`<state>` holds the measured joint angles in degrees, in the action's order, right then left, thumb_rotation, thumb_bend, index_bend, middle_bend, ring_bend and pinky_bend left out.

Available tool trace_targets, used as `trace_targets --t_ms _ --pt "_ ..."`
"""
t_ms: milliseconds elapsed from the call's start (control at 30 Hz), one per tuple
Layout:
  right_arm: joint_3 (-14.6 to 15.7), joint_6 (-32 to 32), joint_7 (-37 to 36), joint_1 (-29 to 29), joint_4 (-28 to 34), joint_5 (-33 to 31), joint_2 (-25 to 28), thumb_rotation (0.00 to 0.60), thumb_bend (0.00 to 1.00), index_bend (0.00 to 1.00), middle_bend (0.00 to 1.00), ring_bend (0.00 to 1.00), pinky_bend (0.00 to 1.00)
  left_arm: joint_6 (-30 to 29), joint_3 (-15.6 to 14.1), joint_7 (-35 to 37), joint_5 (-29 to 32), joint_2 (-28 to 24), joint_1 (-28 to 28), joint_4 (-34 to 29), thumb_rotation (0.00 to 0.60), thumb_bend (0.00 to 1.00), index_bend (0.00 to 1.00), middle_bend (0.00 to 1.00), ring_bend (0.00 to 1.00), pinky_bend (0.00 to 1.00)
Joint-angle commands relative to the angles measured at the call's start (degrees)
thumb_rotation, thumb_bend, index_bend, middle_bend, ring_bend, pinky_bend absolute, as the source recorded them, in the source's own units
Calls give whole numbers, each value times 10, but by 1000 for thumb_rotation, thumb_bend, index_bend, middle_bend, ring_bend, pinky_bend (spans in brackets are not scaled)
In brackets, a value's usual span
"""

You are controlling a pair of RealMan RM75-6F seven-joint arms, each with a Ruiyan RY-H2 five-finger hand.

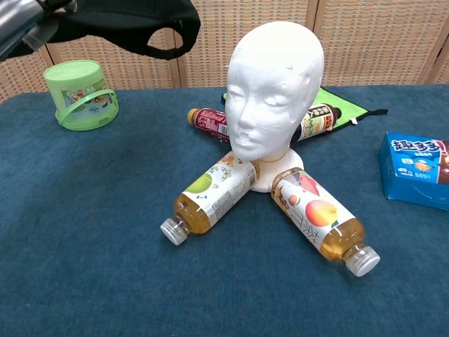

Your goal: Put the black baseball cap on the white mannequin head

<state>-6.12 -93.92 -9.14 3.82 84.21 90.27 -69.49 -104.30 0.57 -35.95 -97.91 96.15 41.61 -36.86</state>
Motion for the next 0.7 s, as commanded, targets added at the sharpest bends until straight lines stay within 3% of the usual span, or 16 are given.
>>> trace_targets --t_ms 33,400,700 --pt "-1 -3 -3 -1 0 0 1 600 51 0 0 0 0 -8 27 -43 -10 -65 29 -113 600 697 898 936 878 746" --pt "-3 -8 -15 -4 -1 -1 5 600 51 0 0 0 0 86 71 -168 -33 -149 93 -336 600 692 895 936 878 746" --pt "-6 -7 -41 -6 -4 -10 12 600 51 0 0 0 0 172 94 -247 -49 -144 139 -417 600 690 894 936 878 746"
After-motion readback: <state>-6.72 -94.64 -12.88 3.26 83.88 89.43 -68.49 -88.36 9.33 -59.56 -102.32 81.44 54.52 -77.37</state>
